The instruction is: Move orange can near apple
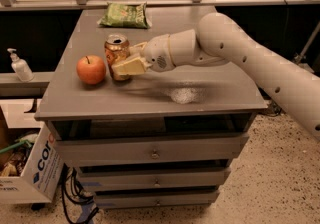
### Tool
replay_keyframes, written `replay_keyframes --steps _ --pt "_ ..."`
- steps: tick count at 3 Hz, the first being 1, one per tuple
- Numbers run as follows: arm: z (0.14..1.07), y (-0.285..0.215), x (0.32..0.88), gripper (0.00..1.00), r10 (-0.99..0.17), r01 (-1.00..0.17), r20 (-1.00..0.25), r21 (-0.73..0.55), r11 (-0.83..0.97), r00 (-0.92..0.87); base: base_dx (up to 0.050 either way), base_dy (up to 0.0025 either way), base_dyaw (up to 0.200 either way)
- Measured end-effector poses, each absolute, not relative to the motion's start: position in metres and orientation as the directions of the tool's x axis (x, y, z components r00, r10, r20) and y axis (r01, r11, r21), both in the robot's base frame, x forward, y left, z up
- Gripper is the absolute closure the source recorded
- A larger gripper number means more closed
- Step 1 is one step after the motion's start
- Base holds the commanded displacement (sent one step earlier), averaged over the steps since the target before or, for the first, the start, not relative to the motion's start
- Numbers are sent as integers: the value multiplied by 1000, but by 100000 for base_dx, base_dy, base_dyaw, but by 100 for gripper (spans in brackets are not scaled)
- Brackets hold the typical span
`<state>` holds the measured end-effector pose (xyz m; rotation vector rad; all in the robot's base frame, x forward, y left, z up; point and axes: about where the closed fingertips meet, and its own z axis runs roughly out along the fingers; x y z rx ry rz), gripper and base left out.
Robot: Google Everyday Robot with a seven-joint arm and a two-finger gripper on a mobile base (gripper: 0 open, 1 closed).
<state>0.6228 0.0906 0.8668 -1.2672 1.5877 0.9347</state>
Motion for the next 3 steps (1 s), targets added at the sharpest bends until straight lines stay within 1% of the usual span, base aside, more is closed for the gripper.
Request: replay_keyframes --steps 1,3 --pt "865 88 621 59 -328 -978 -939 40 203 -107 0 0 0" --pt "861 85 620 13 -333 -977 -935 51 209 -120 0 0 0"
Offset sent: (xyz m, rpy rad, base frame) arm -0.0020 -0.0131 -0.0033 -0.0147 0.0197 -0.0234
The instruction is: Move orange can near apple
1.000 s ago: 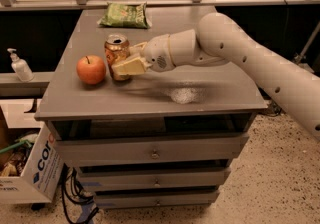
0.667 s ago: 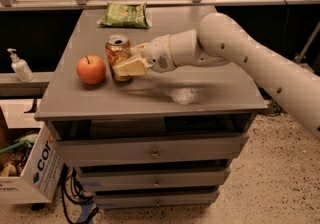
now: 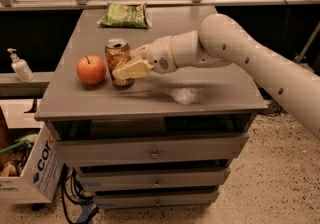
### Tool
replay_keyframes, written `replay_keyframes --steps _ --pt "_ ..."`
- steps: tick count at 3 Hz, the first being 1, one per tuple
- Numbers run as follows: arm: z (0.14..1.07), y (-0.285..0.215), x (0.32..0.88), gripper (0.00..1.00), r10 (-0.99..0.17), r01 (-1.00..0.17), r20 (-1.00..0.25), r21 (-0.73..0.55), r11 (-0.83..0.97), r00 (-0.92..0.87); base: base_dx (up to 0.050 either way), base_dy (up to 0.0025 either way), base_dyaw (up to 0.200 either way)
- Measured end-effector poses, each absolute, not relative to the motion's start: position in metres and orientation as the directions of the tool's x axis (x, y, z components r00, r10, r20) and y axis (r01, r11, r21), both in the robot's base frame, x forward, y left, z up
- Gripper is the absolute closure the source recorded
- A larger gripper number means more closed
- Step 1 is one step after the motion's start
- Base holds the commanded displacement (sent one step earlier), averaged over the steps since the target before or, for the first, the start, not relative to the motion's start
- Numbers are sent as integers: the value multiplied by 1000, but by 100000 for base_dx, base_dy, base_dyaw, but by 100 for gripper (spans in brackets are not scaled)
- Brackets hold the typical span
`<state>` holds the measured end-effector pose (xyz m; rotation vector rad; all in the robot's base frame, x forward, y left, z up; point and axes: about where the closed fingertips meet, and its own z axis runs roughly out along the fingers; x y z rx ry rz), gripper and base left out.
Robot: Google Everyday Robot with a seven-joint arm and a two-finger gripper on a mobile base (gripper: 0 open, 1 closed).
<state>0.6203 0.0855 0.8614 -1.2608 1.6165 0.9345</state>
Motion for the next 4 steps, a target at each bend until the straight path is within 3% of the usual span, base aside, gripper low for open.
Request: replay_keyframes --steps 1,3,4 --pt "858 86 620 0 -334 -976 -934 58 210 -128 0 0 0" --pt "860 63 634 0 -315 -967 -939 63 249 -142 0 0 0" --pt "876 19 656 0 -274 -944 -952 40 326 -135 0 0 0"
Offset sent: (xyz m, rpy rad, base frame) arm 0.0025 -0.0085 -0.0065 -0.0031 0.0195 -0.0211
